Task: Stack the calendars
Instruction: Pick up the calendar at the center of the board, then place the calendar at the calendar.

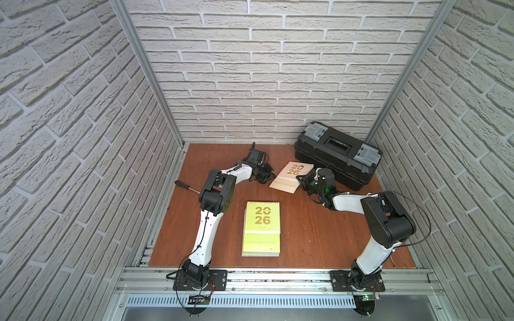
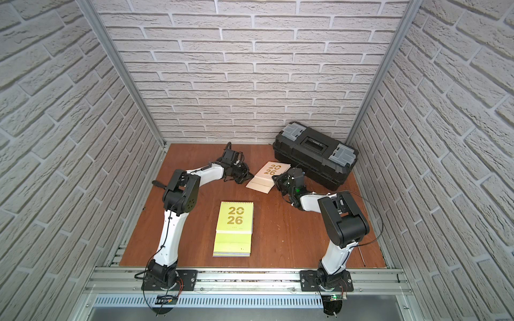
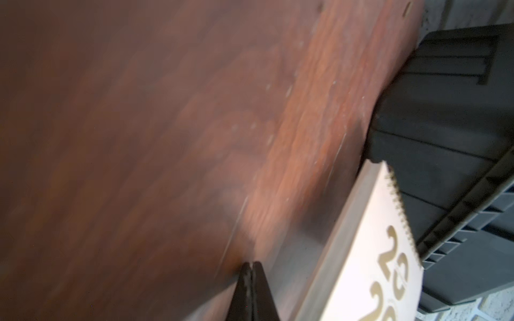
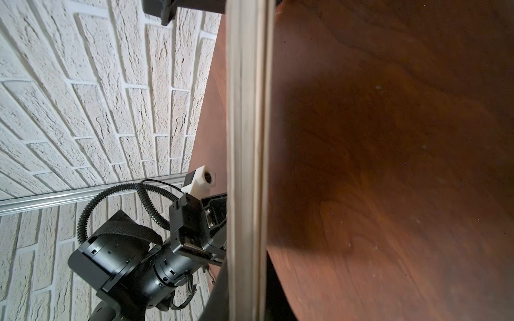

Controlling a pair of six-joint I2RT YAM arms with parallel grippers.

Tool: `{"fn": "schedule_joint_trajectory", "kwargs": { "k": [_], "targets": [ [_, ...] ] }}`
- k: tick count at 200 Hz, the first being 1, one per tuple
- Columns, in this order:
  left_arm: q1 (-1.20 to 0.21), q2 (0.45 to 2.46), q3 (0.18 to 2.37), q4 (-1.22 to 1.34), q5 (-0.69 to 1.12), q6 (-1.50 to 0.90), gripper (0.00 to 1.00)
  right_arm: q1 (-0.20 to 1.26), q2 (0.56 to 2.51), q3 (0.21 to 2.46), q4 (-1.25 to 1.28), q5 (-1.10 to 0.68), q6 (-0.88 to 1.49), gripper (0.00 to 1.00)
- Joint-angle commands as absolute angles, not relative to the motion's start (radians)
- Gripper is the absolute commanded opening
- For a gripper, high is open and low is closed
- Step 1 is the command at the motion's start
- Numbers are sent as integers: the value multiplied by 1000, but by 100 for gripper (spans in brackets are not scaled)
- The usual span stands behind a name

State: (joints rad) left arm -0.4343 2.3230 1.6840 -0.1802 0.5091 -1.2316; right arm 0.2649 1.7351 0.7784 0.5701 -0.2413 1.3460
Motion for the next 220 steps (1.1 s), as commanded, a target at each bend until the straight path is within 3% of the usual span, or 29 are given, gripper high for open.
{"fn": "schedule_joint_trajectory", "kwargs": {
  "k": [1, 145, 220],
  "targets": [
    [-422, 2229, 1639, -208, 472, -1198, 0, 276, 1655, 764, 634, -243, 1328, 3],
    [-438, 1772, 1278, -201, 343, -1147, 0, 334, 1261, 668, 408, -294, 1223, 3],
    [-477, 1516, 1089, -252, 240, -1117, 0, 485, 1046, 607, 280, -259, 1161, 3]
  ]
}}
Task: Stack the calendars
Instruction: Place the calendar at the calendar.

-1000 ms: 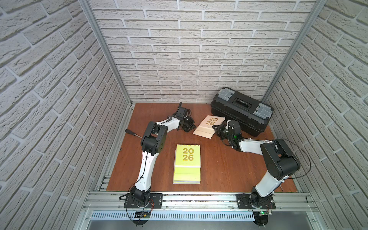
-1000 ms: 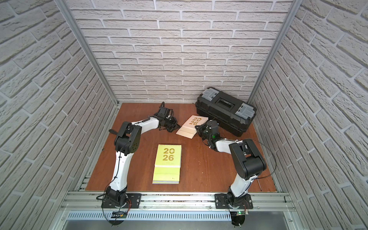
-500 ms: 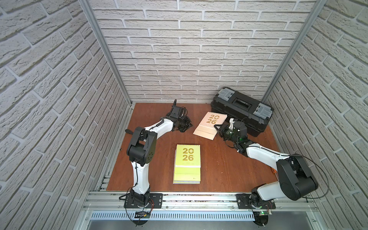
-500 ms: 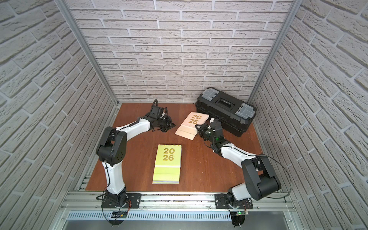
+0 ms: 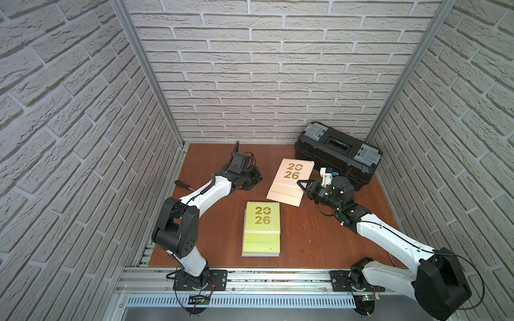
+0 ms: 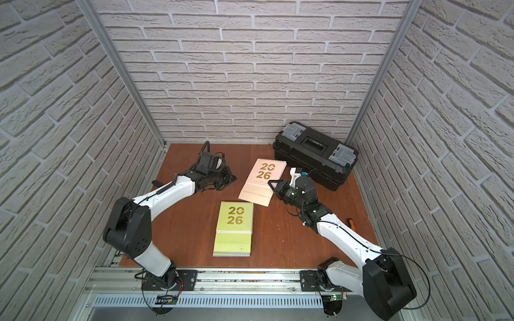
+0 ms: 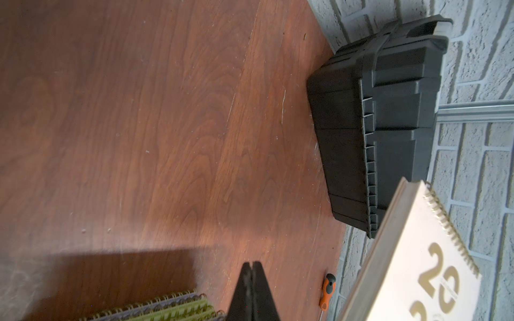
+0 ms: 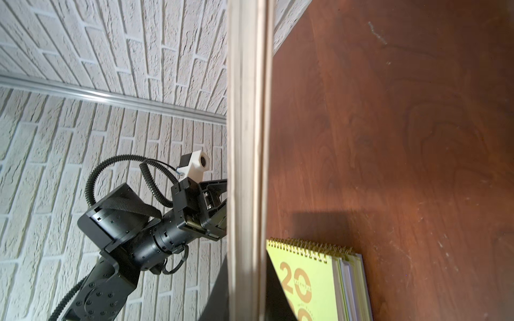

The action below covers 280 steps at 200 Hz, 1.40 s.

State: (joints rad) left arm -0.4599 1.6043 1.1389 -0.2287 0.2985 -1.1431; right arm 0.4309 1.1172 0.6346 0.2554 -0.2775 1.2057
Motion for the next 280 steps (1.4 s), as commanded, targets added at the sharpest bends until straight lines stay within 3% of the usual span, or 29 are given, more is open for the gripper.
{"fn": "schedule_joint_trajectory", "kwargs": {
  "k": [1, 95, 165, 280],
  "targets": [
    [-478, 1513, 1086, -253, 239, -1117, 0, 488, 1044, 605, 280, -256, 1162, 3],
    [-539, 1184, 819, -338, 86, -1129, 0, 765, 869, 421, 324, -95, 1186, 3],
    [-565, 1042, 685, -384, 24, -1159, 0, 978, 945, 384, 431, 47, 1189, 3],
    [-585, 978, 596, -419, -20, -1173, 0, 1058, 1106, 399, 563, 83, 1226, 3]
  ]
}}
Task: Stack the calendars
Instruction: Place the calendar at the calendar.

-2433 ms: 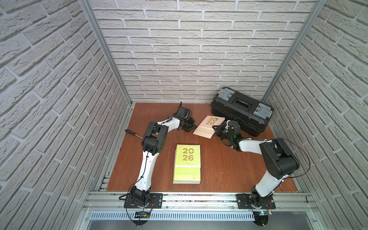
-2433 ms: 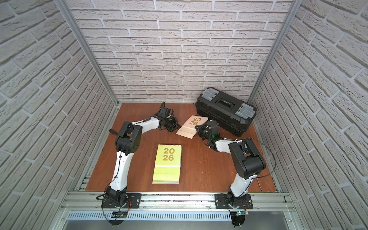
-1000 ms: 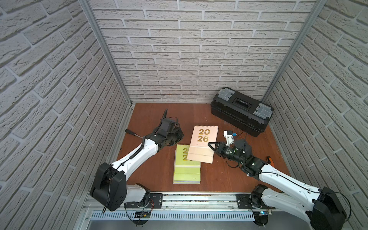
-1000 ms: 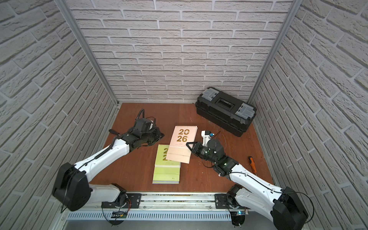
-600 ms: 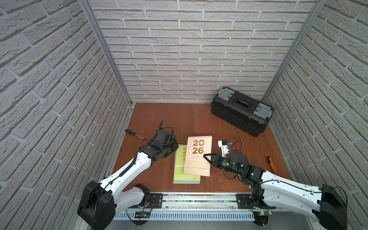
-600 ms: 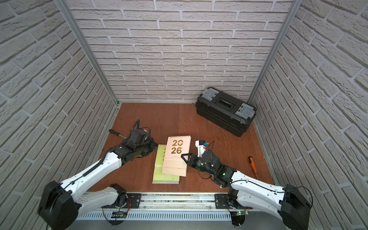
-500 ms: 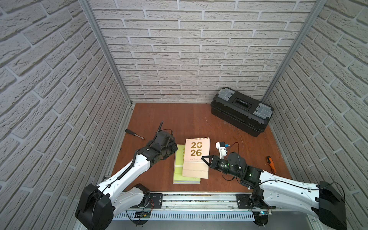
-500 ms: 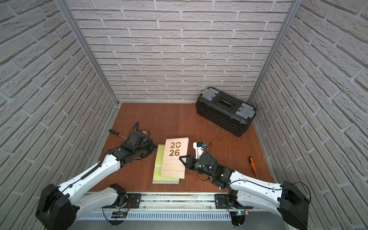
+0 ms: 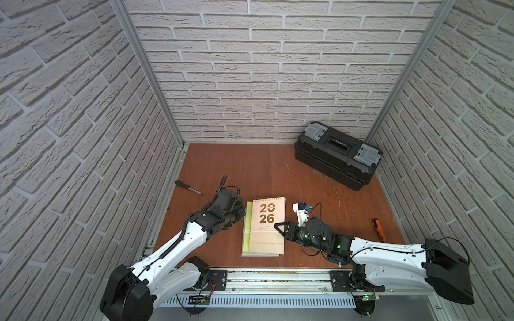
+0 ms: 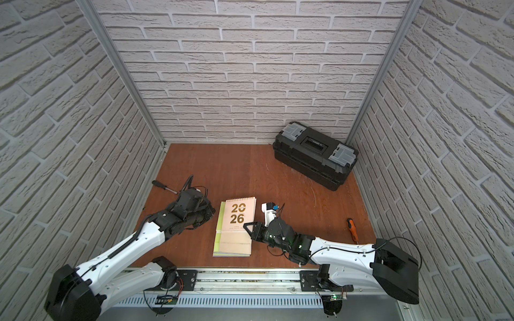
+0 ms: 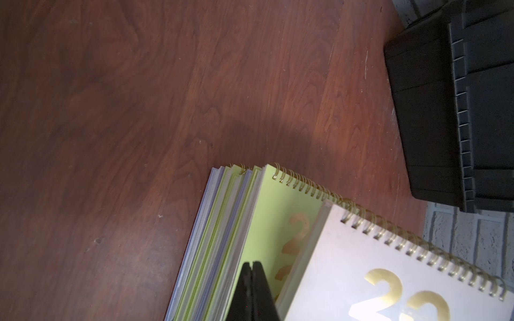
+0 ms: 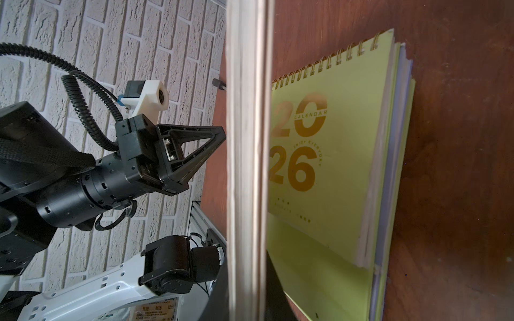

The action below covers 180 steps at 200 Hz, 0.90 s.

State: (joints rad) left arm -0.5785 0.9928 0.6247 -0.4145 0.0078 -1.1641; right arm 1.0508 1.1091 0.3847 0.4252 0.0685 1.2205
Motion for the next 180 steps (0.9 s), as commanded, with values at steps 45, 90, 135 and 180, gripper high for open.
{"fn": "schedule_joint_trajectory", "kwargs": {
  "k": [45, 90, 135, 180],
  "targets": [
    [-584, 995, 565, -388, -11, -1180, 0, 1055, 1159, 426, 569, 61, 1238, 3],
    [-584, 1010, 548, -368, -7, -1181, 0, 1022, 1208, 440, 602, 20, 1252, 3],
    [-584, 1042, 531, -330, 5, -1184, 0, 1011, 1237, 457, 618, -10, 1255, 3],
    [-583, 1039, 528, -329, 7, -1186, 0, 990, 1271, 454, 650, -29, 1264, 3]
  ]
}}
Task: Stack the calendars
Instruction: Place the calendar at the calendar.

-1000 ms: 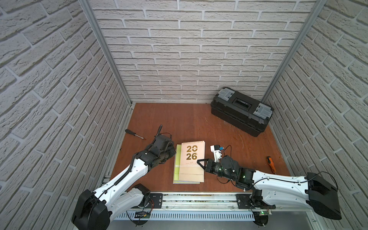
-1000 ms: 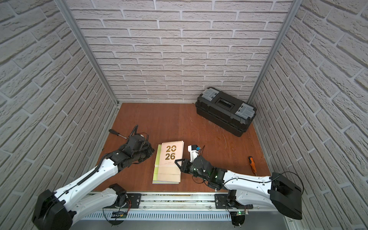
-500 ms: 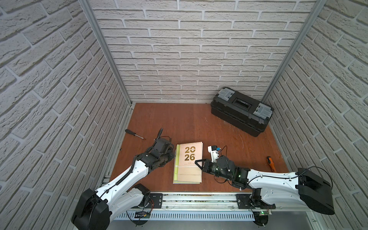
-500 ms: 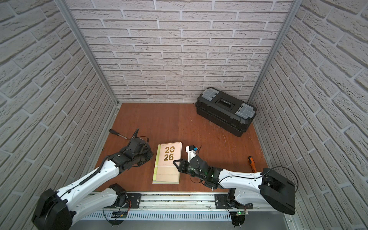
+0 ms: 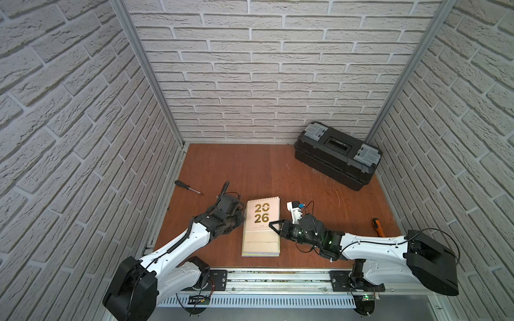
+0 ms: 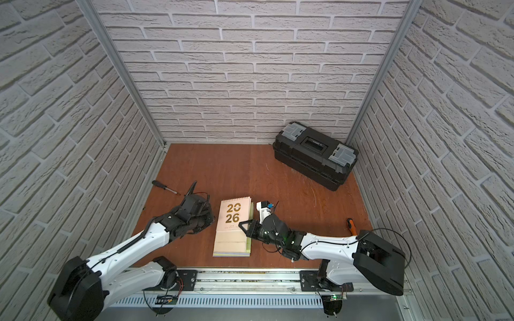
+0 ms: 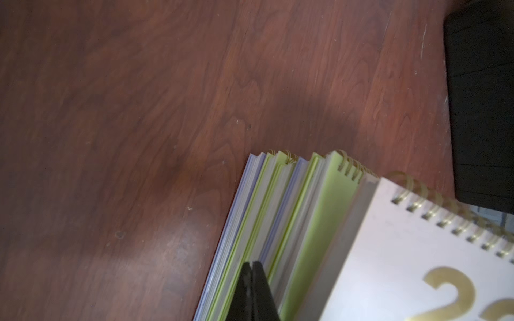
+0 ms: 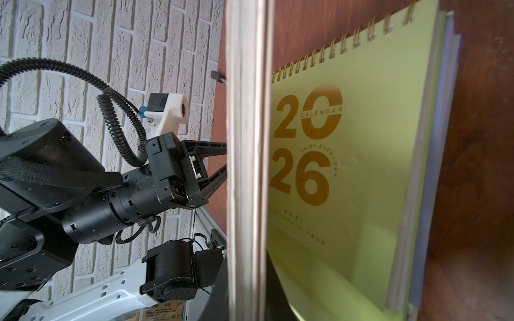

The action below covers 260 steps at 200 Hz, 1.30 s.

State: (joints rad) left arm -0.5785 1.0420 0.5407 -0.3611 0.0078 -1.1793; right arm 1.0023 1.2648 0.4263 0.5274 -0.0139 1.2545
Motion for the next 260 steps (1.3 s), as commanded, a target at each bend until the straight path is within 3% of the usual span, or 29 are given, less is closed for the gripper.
{"fn": "schedule_joint_trajectory", "kwargs": {
  "k": [1, 77, 153, 260],
  "targets": [
    [-583, 1040, 528, -329, 7, -1186, 0, 989, 1272, 454, 650, -29, 1264, 3],
    [-583, 1039, 515, -317, 7, -1192, 0, 967, 1319, 454, 661, -54, 1273, 3],
    [-582, 1047, 511, -310, 9, -1193, 0, 966, 1296, 474, 518, -27, 1247, 18],
    [-582, 1037, 488, -303, 17, -1198, 0, 947, 1270, 463, 452, -3, 1244, 24]
  ]
}}
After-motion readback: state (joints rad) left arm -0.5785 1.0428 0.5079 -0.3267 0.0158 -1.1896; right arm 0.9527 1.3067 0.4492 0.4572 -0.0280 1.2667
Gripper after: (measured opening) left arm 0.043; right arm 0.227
